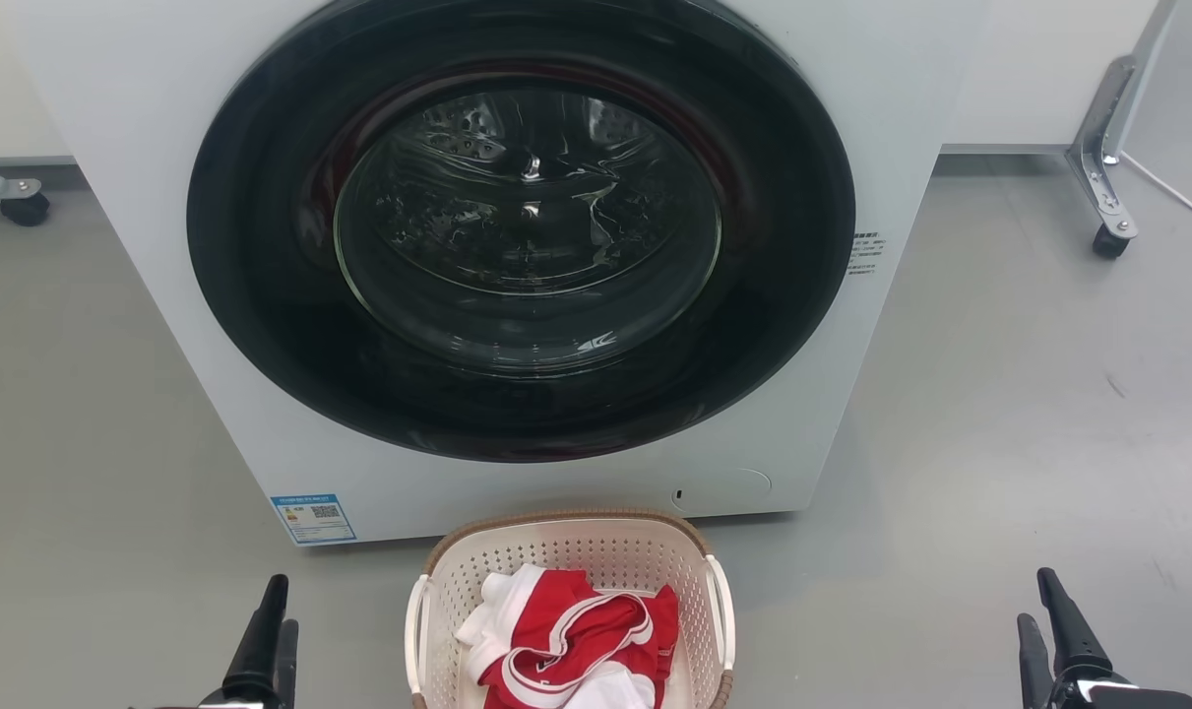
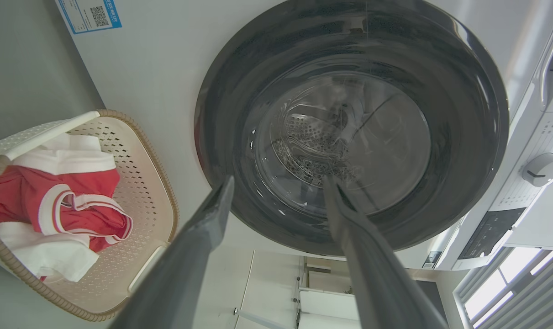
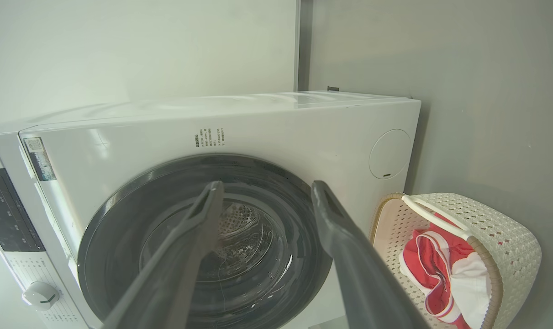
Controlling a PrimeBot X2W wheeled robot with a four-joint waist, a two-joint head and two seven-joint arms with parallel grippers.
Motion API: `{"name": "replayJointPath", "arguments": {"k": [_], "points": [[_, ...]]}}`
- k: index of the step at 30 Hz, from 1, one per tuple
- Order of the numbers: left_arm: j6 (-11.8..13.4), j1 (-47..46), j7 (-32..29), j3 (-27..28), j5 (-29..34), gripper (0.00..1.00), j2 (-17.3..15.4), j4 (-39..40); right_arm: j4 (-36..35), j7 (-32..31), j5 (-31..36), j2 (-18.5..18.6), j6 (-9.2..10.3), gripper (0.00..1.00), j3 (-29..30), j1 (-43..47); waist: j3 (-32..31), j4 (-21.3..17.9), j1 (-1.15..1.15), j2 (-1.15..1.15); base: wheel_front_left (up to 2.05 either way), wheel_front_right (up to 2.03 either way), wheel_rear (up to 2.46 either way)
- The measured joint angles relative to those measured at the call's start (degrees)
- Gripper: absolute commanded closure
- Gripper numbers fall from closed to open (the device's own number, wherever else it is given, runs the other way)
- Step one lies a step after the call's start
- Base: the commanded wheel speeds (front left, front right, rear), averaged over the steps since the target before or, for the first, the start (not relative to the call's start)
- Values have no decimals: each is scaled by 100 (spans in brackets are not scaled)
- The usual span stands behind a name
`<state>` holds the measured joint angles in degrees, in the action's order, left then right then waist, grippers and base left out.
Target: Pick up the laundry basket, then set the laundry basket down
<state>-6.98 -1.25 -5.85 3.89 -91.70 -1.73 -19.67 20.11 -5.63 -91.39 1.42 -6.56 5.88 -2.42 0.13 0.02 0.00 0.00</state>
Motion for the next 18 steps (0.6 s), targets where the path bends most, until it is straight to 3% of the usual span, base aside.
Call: {"name": "replayJointPath", "arguments": {"k": [8,18], "points": [[0,0,152,-145,83,0,-1,53,-2,145,129,1,11,0,-164,-2,2,4,0,0,0,0,0],[110,4,402,-327,672,0,-4,202,-137,378,925,3,261,0,-472,-40,7,8,0,0,0,0,0]]}}
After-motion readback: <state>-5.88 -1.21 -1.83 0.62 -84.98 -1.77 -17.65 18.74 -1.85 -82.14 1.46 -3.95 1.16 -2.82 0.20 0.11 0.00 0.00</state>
